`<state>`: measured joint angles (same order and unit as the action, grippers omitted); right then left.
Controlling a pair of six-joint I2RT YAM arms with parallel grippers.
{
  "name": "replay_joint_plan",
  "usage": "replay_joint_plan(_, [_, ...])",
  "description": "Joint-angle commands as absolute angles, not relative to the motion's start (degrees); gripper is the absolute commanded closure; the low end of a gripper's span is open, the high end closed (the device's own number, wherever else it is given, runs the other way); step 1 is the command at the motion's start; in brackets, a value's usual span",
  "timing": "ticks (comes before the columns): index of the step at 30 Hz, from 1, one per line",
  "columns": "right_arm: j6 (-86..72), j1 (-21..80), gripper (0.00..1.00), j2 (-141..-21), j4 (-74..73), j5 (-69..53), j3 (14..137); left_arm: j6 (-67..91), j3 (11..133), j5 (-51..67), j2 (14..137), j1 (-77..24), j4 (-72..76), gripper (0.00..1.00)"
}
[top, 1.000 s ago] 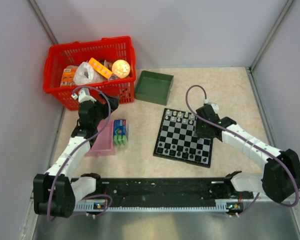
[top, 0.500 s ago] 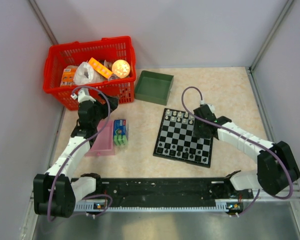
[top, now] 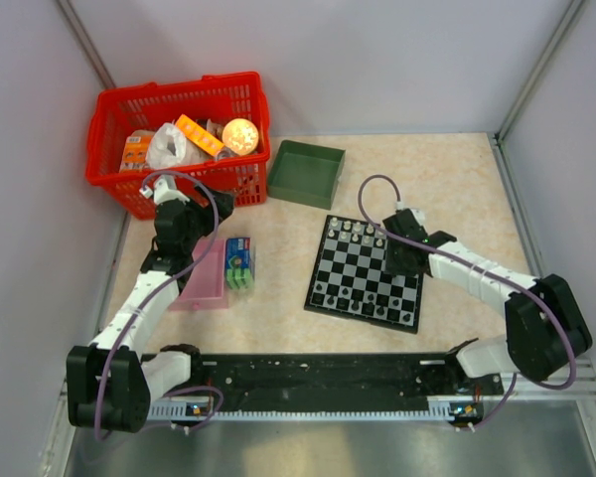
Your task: Set up the chess pieces on the board
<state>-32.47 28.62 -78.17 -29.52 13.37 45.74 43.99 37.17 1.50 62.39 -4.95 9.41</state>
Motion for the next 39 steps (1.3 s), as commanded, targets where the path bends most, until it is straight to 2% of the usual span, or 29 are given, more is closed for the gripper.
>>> replay_joint_plan(1, [-31.64,28.13,0.73,-78.92,-27.42,14.24,45.79,43.51,37.97,1.93,62.14,-4.66,11.69,0.01])
replay_joint_plan(12, [-31.11,28.13,0.82,-78.66,-27.77,15.29,45.44,43.51,37.71,2.02,62.05,-4.57,11.6,0.01])
replay_joint_plan(19, [-30.85,28.12,0.94,-77.52,-28.39,14.94,45.0,43.59,37.44,2.2,62.05,-4.48,11.69,0.01])
replay_joint_plan(34, [-38.58,28.21,0.96,-58.72,-38.66,13.62,38.06,44.21,37.09,2.81,62.4,-4.48,12.57,0.01])
replay_joint_plan(39, [-41.92,30.14,0.96,-57.57,-40.69,13.01,35.95,44.74,36.91,3.86,62.93,-4.57,13.62,0.01])
